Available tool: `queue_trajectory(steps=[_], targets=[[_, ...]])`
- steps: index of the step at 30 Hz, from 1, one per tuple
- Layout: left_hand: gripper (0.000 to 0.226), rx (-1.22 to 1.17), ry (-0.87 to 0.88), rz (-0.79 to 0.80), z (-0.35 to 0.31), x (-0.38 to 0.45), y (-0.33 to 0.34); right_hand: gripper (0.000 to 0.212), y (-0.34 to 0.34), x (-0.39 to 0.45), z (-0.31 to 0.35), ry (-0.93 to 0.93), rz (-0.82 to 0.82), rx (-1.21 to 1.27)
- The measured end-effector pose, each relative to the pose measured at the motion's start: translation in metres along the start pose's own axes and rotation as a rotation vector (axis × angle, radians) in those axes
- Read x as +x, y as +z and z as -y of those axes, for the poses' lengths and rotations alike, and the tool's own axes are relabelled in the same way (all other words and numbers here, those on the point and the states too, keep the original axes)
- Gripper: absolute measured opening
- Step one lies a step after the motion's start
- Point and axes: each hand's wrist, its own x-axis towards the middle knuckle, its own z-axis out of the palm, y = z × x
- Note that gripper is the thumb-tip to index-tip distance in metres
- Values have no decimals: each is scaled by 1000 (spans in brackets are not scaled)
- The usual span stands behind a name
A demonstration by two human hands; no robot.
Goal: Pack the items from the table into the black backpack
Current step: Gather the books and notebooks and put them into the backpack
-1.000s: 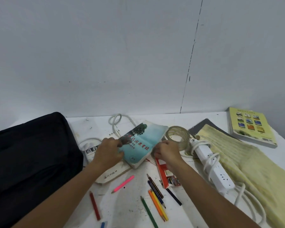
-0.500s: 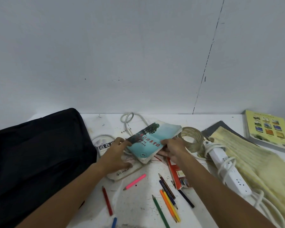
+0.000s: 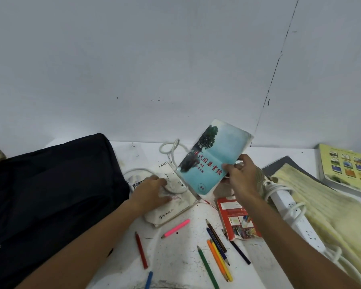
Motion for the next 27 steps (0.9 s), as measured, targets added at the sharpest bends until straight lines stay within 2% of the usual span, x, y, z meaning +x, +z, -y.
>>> queue_trajectory(steps=[3,4,6,7,9,11,13,15,17,19,21,22,24,27], targets=[[37,-41,53,-104,7,8,-10,24,-10,-1,2,2,-60,66],[28,-139,53,-171,2,10,-14,26,-13,0,0,22,-69,104],[11,-552,-17,-250,-15,13,-30,28,-18,0,-4,74,-39,216],[8,-822,-64,-205,-26,15,-42,29,-20,0,-3,101,1,289],[31,-1250,-126,36,-37,16,-70,33,-20,-1,-1,149,104,392],[53,-1407,-119,305,-41,12,-93,35,-14,-2,8,175,218,404],[53,-1399,-23,387,-43,1,-102,33,-1,-6,18,160,359,336],[41,-1363,-49,248,-39,-7,-101,28,18,-11,25,118,469,223],[36,-1377,-174,27,-22,-17,-104,17,40,-18,23,65,449,45],[28,-1364,-259,-149,4,-31,-115,21,63,-25,8,-196,398,-439],[25,-1318,-305,-253,29,-46,-129,26,86,-46,-11,-503,519,-933],[24,-1307,-325,-298,38,-53,-135,29,98,-60,-20,-597,615,-1073],[22,-1300,-368,-391,49,-69,-142,38,122,-85,-38,-687,726,-1240],[22,-1301,-445,-490,58,-87,-144,43,145,-98,-50,-774,660,-1436]])
